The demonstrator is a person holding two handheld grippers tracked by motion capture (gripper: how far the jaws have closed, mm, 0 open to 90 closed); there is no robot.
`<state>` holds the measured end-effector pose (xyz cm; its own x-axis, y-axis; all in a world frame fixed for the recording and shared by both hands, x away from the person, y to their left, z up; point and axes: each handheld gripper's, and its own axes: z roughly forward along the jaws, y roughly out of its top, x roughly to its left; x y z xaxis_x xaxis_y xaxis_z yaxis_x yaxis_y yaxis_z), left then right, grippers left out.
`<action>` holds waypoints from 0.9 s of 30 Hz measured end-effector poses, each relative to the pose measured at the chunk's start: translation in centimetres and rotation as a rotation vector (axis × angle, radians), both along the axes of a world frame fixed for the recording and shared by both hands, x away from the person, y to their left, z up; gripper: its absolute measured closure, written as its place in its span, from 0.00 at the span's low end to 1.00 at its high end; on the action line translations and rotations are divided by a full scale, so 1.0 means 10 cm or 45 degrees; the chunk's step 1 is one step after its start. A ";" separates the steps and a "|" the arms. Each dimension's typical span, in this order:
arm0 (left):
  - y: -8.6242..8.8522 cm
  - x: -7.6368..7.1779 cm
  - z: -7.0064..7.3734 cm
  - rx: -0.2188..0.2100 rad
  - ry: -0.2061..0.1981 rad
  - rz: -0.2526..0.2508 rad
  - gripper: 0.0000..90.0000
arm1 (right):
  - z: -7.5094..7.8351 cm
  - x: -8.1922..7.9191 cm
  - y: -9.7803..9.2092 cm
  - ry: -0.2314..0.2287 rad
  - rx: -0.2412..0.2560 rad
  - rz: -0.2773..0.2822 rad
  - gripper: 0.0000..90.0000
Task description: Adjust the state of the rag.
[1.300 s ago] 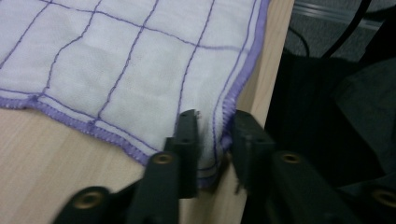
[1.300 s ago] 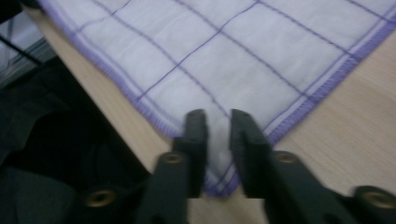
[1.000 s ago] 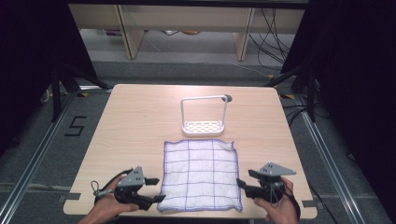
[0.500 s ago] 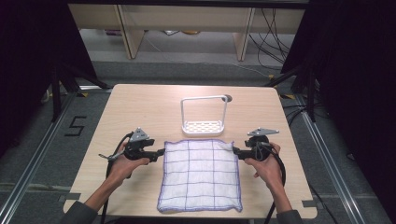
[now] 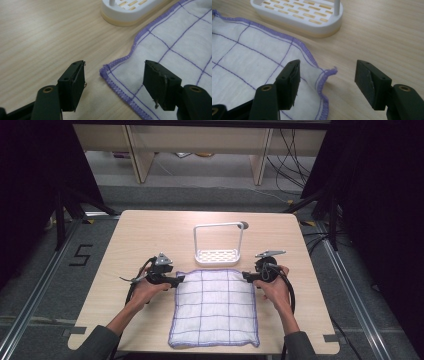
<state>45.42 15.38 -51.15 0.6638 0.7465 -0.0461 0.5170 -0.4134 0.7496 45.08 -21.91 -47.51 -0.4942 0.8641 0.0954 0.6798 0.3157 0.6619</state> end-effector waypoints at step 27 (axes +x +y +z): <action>-0.12 -0.05 -0.04 0.069 -0.095 -0.151 0.94 | -0.09 0.04 0.04 -0.062 -0.058 0.137 0.93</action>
